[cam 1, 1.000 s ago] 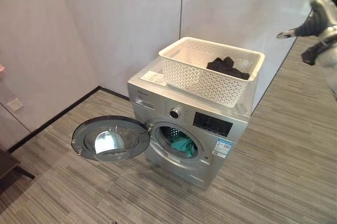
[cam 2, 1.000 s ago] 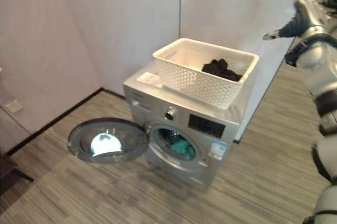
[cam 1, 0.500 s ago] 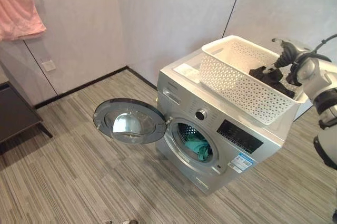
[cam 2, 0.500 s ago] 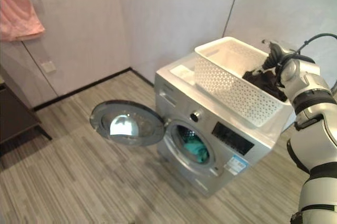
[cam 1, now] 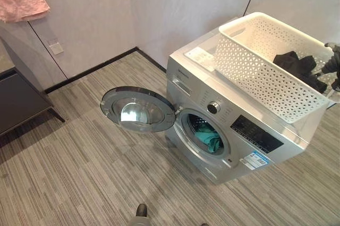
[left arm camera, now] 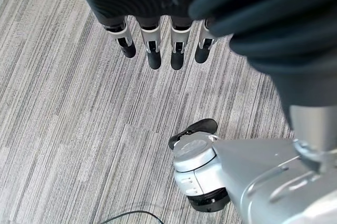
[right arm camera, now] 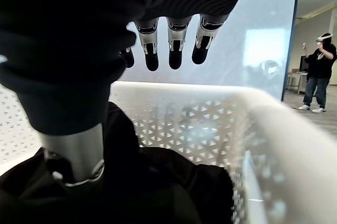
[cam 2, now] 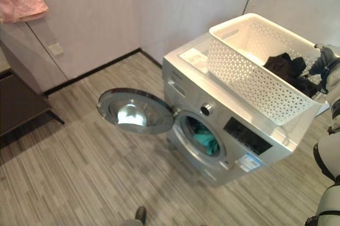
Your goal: Grab the laundry basket,head to the washer,open it,put in the laundry and shut it.
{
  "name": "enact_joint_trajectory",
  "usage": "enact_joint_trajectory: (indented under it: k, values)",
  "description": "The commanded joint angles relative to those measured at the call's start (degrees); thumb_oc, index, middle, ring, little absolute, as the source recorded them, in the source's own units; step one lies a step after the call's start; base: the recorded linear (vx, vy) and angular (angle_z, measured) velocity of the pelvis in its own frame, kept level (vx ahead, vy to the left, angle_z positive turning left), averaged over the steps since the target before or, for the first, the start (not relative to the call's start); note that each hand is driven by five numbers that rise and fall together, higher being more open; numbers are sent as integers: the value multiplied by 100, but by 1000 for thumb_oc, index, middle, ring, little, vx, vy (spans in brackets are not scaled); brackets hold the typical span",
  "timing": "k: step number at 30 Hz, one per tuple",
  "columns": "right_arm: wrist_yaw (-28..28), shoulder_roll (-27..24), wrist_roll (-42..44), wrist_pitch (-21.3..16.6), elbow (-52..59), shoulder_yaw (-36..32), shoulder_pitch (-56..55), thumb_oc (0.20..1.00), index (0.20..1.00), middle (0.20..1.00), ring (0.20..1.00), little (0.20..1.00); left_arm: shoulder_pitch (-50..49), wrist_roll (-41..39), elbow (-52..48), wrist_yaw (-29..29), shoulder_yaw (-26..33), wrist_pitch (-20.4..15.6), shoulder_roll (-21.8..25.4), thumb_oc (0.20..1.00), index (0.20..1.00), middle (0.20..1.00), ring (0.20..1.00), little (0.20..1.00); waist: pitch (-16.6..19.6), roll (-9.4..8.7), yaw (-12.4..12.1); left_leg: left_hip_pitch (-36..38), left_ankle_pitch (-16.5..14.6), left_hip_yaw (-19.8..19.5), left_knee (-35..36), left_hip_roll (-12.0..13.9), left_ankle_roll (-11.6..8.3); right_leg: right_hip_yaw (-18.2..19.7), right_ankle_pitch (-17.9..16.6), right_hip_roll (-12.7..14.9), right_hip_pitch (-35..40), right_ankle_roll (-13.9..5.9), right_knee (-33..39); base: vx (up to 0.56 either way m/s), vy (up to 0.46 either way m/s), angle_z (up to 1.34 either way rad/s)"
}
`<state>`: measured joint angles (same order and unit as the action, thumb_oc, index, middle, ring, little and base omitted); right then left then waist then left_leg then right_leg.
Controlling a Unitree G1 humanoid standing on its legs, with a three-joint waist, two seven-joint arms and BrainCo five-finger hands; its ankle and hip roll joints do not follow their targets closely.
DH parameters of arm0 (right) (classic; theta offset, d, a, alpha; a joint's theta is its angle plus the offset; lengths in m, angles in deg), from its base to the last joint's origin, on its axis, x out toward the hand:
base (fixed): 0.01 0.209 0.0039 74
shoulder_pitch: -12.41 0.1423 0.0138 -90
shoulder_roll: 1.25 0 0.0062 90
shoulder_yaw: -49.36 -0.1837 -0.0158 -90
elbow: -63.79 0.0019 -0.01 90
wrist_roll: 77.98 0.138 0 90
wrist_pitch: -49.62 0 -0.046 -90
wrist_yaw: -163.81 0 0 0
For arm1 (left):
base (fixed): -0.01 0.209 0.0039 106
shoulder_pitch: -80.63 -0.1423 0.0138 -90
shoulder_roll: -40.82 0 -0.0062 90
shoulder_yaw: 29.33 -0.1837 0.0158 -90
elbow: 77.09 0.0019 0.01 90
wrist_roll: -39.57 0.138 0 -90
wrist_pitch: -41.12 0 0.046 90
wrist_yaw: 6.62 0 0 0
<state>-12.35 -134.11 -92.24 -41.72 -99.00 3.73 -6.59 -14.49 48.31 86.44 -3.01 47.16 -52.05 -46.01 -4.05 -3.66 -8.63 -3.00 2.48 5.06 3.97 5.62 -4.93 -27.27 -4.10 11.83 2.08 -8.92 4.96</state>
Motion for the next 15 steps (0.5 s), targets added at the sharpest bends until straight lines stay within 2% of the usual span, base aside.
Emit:
enact_joint_trajectory:
  k: [1, 3, 9, 15]
  values:
    - [-74, -214, 57, 40, -68, 351, 438, 1000, 1000, 1000, 1000, 1000, 219, -593, 275, 175, 411, -45, 370, 1000, 1000, 1000, 1000, 1000, -59, -124, -164, -147, -110, -113, -19, 157, -34, 140, 449, 124, -250, -22, -574, 49, -8, 1]
    - [-67, -190, 75, 35, -55, 354, 440, 1000, 1000, 1000, 1000, 1000, 211, -578, 281, 184, 403, -51, 396, 1000, 1000, 1000, 1000, 1000, -67, -105, -183, -82, -197, -140, -3, 191, -76, 189, 546, 89, -202, -49, -596, 103, -22, 2]
    - [25, -185, 185, 41, -8, 357, 432, 1000, 1000, 1000, 1000, 1000, 212, -526, 305, 170, 338, -42, 455, 1000, 1000, 1000, 1000, 1000, -119, -128, -219, -170, -215, -206, -69, 175, -71, 91, 538, 92, -178, -55, -580, 50, 0, 5]
    - [200, -139, 206, 103, -185, 488, 530, 1000, 1000, 1000, 1000, 1000, 391, -541, 88, 63, 89, -69, 505, 1000, 1000, 1000, 1000, 1000, -356, -189, -373, -544, -253, -333, -268, 147, -56, 43, 488, 83, -337, -55, -527, -34, -15, 13]
